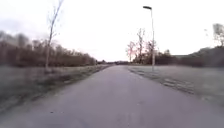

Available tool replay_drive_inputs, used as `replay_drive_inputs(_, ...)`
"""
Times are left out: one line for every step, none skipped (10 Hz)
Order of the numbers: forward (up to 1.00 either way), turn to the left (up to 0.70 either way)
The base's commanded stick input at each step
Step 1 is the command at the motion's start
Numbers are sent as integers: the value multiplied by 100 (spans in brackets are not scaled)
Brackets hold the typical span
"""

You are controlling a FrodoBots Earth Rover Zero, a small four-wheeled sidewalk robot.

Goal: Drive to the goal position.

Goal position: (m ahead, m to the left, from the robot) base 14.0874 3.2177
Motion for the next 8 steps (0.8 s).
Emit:
replay_drive_inputs(100,1)
replay_drive_inputs(100,1)
replay_drive_inputs(100,1)
replay_drive_inputs(100,1)
replay_drive_inputs(100,1)
replay_drive_inputs(100,1)
replay_drive_inputs(100,1)
replay_drive_inputs(100,1)
